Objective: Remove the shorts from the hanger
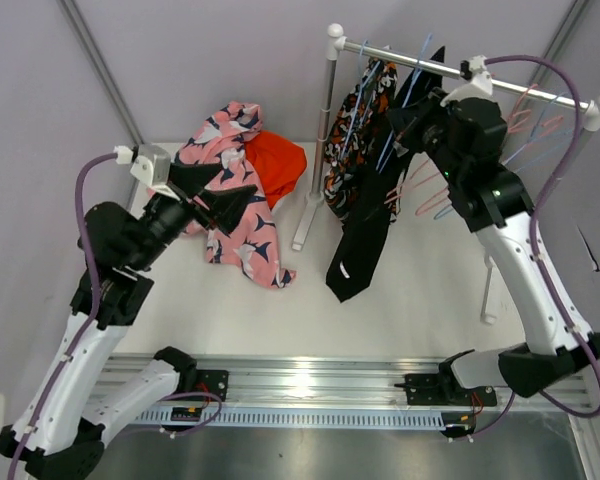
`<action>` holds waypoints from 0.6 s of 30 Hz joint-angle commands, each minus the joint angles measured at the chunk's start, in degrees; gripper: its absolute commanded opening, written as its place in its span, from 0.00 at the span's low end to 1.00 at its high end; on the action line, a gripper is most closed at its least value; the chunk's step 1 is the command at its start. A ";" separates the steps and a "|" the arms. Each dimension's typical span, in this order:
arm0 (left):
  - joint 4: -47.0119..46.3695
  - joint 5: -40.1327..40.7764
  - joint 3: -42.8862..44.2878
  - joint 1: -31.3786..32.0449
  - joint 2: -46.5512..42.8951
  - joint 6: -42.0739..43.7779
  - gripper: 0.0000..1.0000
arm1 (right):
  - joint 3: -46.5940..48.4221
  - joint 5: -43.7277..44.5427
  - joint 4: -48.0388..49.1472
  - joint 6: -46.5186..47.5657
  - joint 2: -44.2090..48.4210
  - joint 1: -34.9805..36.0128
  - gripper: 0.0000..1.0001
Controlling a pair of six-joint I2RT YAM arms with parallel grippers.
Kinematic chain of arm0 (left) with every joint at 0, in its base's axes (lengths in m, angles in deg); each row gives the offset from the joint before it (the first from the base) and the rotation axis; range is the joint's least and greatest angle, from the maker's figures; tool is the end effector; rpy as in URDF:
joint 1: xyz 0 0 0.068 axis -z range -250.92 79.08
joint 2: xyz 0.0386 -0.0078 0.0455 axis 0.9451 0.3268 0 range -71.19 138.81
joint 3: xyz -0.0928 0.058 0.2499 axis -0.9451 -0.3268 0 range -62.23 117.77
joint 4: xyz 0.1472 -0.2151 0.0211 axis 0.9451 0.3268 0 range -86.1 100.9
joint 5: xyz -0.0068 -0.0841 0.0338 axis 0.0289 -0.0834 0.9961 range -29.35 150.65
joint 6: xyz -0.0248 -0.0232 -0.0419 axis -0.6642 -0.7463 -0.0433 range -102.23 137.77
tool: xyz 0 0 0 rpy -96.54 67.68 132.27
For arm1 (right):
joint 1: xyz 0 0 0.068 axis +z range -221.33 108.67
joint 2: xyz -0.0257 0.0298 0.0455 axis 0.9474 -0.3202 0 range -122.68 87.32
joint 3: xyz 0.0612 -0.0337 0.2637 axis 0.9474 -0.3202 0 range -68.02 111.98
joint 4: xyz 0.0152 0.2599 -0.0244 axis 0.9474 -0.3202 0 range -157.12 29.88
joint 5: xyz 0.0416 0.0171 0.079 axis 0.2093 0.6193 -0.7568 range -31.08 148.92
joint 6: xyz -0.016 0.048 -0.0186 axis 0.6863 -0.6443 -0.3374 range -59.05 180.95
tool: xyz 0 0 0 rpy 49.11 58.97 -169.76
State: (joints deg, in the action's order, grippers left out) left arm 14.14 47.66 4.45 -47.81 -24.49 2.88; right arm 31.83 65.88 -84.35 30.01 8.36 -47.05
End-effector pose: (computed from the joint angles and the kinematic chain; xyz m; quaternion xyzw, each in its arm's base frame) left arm 0.1402 -0.0684 0.4641 0.1322 0.6326 -0.3163 0.6945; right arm 0.2626 0.1137 0.5097 0.0837 0.7224 0.2784 0.6274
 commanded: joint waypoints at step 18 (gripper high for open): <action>-22.19 -5.91 -3.22 30.23 23.17 6.28 0.99 | -1.33 0.51 2.17 -3.43 11.54 0.69 0.00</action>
State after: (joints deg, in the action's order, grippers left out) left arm -0.33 40.03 0.12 -18.74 -2.29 7.79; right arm 29.89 66.21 -87.08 26.91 16.56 -46.64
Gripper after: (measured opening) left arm 0.993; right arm 0.047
